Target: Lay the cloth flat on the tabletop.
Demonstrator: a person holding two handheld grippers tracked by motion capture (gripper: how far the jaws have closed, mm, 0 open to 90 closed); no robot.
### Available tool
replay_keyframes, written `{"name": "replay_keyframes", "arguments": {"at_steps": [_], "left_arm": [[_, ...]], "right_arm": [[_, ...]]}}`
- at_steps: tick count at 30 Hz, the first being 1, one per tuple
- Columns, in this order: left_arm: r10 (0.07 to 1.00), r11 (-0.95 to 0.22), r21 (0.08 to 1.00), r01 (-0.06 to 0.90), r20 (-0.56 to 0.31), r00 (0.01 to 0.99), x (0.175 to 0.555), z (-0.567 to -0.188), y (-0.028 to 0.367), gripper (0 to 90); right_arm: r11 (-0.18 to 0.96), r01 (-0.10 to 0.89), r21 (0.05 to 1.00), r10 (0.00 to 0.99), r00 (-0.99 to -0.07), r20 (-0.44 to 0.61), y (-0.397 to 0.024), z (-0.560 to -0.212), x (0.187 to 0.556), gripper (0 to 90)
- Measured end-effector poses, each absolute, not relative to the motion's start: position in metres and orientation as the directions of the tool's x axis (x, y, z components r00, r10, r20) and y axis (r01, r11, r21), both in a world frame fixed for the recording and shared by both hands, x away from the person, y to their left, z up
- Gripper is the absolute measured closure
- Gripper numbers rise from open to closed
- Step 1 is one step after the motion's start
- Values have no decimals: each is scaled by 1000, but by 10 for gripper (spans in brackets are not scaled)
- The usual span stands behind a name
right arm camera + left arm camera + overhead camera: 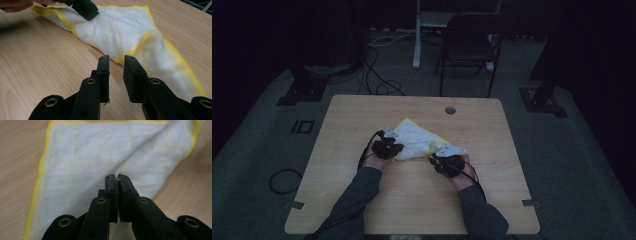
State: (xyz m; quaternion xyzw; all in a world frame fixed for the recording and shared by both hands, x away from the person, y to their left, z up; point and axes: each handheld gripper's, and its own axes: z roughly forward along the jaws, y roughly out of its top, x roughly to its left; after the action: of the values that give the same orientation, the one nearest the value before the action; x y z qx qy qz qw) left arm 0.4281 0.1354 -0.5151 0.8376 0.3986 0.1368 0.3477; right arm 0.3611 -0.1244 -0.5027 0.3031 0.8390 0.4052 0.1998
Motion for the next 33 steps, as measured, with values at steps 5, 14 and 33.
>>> {"name": "replay_keyframes", "arguments": {"at_steps": [5, 14, 33], "left_arm": [[778, -436, 681, 588, -44, 627, 429, -521, 138, 857], [779, -440, 681, 586, -35, 626, 429, -522, 137, 838], [775, -452, 682, 575, -19, 631, 424, -522, 140, 815]], "right_arm": [[480, 373, 794, 687, -722, -76, -118, -508, 373, 743], [476, 433, 766, 701, -712, -33, -105, -523, 395, 709], [404, 546, 734, 742, -665, 85, -103, -534, 412, 668]]}}
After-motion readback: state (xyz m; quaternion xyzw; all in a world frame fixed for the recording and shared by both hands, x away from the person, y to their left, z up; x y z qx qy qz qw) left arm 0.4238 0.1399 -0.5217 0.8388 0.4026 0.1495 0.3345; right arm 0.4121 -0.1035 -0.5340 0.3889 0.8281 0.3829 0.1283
